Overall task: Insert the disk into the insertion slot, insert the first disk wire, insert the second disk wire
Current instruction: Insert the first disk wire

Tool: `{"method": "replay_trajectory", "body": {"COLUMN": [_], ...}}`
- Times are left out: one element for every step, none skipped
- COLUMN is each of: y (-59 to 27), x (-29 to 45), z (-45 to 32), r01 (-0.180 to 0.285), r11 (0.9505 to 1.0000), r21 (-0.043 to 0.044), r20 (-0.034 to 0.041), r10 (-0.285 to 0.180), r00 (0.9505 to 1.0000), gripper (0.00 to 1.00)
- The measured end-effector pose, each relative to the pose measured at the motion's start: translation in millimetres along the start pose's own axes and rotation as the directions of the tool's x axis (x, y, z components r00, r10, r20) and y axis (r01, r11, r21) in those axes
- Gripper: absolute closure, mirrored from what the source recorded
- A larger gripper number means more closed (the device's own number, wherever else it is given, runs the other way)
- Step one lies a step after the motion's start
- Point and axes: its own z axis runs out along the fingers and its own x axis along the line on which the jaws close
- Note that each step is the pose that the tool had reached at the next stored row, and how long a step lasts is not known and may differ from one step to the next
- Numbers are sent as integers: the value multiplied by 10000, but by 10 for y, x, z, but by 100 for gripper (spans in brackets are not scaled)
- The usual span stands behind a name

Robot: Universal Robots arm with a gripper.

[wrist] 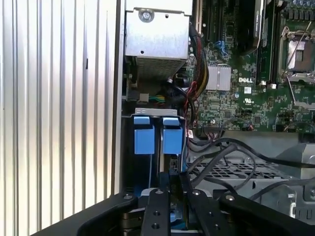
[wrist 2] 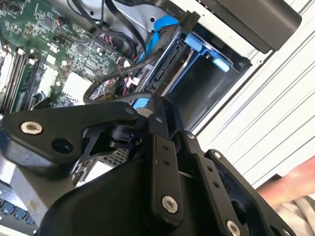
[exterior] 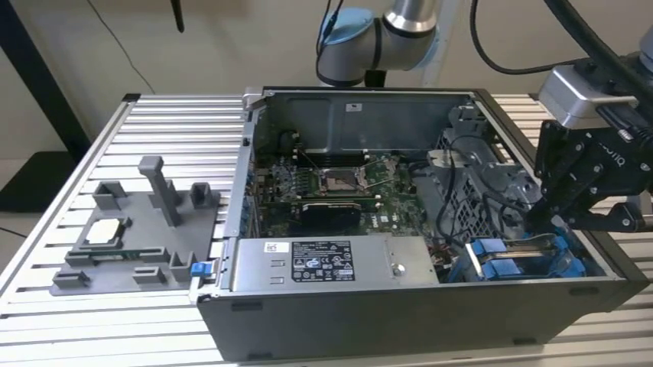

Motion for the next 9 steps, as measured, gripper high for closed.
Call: {"method": "replay_trajectory", "body": {"y": [-19,-42,-62,-71,-72,-72,-72,-72,-72], "x": [7,14,20,22,22,22,23,23,23], "z": [4,8,11,13,13,13,13,12,12], "r01": [-6,-12,-15,-15,-15,-16,-15,-15,-15], "r11": [10000,9999,9998,9998,9998,9998,9998,9998,9998], "r21": [-71,-137,-190,-201,-201,-201,-202,-202,-202], "r20": [16,37,55,66,68,70,73,75,75], "r10": [6,12,16,16,16,17,17,17,16], "r00": [10000,10000,10000,10000,10000,10000,10000,10000,10000], "gripper": [100,100,100,100,100,100,100,100,100]}}
